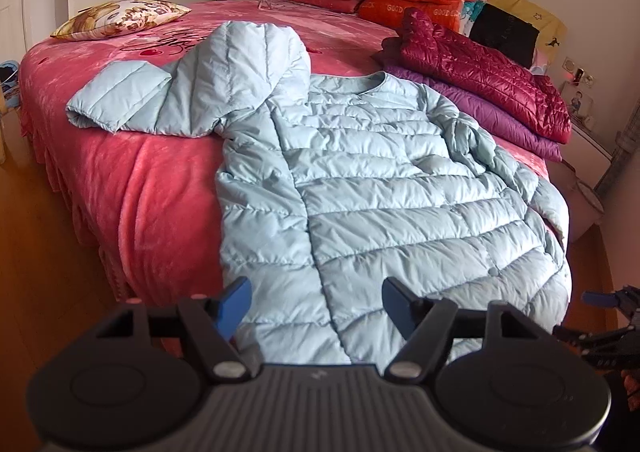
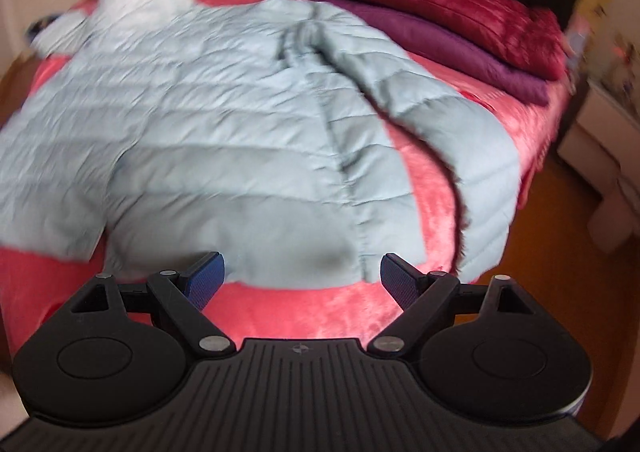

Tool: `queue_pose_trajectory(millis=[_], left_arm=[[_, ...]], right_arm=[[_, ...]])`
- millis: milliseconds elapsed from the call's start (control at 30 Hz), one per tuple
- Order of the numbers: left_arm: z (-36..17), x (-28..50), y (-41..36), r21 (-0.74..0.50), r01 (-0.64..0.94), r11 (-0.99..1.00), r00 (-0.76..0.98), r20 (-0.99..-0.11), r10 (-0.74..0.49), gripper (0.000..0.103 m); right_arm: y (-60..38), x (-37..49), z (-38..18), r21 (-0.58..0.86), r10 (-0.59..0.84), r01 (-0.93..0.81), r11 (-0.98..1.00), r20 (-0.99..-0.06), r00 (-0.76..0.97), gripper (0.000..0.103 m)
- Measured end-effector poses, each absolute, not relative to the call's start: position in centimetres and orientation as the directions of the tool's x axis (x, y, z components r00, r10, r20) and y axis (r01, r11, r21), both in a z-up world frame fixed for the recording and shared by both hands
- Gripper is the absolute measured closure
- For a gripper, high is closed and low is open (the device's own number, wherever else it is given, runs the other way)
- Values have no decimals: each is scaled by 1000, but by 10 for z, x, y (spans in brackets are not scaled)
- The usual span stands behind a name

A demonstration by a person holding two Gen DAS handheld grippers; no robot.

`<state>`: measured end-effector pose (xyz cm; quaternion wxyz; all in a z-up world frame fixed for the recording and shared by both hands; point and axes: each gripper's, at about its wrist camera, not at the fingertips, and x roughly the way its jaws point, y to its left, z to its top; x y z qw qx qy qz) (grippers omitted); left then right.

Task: Fold large clothes

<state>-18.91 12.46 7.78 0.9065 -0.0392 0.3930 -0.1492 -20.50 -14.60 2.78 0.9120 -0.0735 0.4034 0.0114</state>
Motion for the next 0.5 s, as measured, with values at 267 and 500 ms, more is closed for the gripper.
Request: queue_pose_trajectory(millis=[267, 500], left_arm=[[73, -198, 123, -196, 245, 949, 627, -715, -310, 30], [61, -193, 124, -223, 225, 948, 587, -746, -315, 29]], right_arm=[[-133, -205, 24, -180, -70, -90, 980, -726, 684, 0], [-168, -196, 36, -33, -100, 101, 994, -616, 782, 0]])
